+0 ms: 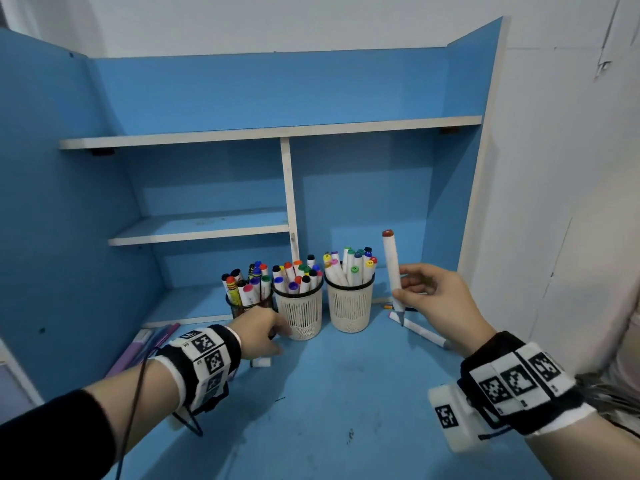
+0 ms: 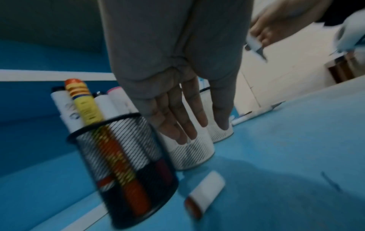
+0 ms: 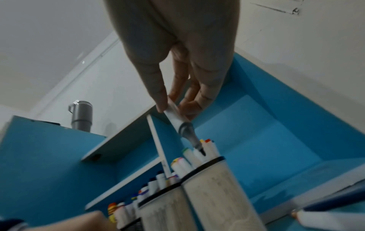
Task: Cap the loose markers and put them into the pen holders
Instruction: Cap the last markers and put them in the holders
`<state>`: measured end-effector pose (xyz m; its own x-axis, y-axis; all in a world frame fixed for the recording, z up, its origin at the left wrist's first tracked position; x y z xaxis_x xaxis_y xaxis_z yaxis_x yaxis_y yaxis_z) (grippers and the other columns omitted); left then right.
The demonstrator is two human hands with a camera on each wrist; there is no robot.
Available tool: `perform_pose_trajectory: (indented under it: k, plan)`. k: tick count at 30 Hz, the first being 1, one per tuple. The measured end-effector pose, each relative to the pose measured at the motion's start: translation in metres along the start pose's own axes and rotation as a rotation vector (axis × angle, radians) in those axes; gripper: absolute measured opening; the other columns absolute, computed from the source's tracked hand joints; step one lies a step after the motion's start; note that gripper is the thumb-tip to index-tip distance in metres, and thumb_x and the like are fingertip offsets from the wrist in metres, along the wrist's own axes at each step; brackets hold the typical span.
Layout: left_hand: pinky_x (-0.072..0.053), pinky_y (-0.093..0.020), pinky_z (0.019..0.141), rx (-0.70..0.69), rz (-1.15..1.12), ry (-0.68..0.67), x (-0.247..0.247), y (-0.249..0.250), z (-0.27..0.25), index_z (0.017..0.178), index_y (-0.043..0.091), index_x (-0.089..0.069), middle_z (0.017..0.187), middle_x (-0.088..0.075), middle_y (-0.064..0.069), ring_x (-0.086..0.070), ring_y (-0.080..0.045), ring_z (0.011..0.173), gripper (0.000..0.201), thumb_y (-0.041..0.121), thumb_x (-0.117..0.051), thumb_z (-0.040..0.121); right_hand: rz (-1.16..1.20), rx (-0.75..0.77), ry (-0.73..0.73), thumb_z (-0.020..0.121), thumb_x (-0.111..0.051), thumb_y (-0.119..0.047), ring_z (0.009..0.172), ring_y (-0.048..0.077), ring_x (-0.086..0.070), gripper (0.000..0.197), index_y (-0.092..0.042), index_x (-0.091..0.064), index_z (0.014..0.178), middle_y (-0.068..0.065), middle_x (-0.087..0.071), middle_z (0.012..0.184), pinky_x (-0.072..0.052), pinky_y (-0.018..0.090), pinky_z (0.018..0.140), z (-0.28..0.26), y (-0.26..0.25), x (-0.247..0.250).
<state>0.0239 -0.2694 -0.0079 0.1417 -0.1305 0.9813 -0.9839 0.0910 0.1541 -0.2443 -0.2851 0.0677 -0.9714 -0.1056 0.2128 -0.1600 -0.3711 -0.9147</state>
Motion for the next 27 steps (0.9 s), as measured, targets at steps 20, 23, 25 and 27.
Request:
perform_pose_trajectory:
  k: [20, 23, 25, 27]
  plan:
    - [-0.05, -0.017, 0.072, -0.062, -0.229, 0.071, -0.012, 0.027, -0.041, 0.09, 0.021, -0.067, 0.086, -0.065, 0.007, -0.059, -0.008, 0.08, 0.012, 0.023, -0.073, 0.08, 0.444, -0.193, 0.068, 0.087, -0.058, 0.007, 0.077, 0.023, -0.068, 0.038, -0.005, -0.049, 0.122, 0.016, -0.066, 0.091, -0.059, 0.026, 0.07, -0.065, 0.014, -0.031]
    - [-0.043, -0.007, 0.062, -0.124, -0.333, 0.166, 0.004, 0.047, -0.063, 0.088, 0.022, -0.067, 0.083, -0.065, 0.011, -0.058, -0.003, 0.074, 0.014, 0.019, -0.075, 0.077, 0.503, -0.22, 0.119, 0.086, -0.057, 0.01, 0.085, 0.023, -0.069, 0.047, -0.009, -0.043, 0.127, 0.021, -0.066, 0.101, -0.059, 0.035, 0.076, -0.073, 0.021, -0.032]
    - [-0.042, -0.008, 0.061, -0.139, -0.372, 0.229, 0.013, 0.055, -0.076, 0.088, 0.027, -0.066, 0.082, -0.064, 0.013, -0.057, -0.003, 0.074, 0.017, 0.02, -0.076, 0.076, 0.554, -0.231, 0.163, 0.086, -0.055, 0.012, 0.087, 0.022, -0.069, 0.06, -0.017, -0.034, 0.134, 0.02, -0.066, 0.102, -0.059, 0.038, 0.077, -0.079, 0.024, -0.032]
    - [-0.045, -0.011, 0.062, -0.156, -0.408, 0.281, 0.021, 0.062, -0.088, 0.087, 0.033, -0.064, 0.083, -0.062, 0.012, -0.057, -0.006, 0.077, 0.022, 0.019, -0.076, 0.075, 0.624, -0.232, 0.2, 0.086, -0.055, 0.013, 0.088, 0.022, -0.069, 0.074, -0.026, -0.024, 0.141, 0.021, -0.066, 0.105, -0.059, 0.038, 0.076, -0.084, 0.024, -0.033]
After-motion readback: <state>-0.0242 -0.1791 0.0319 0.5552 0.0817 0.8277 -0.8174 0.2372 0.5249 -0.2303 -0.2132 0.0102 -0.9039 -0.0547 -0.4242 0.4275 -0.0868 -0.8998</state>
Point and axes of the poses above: each hand's wrist, its own z-axis towards the middle knuckle, its own x-axis out of the back of the hand, y = z × x, the point moved 8 cm from there along z, towards the middle knuckle
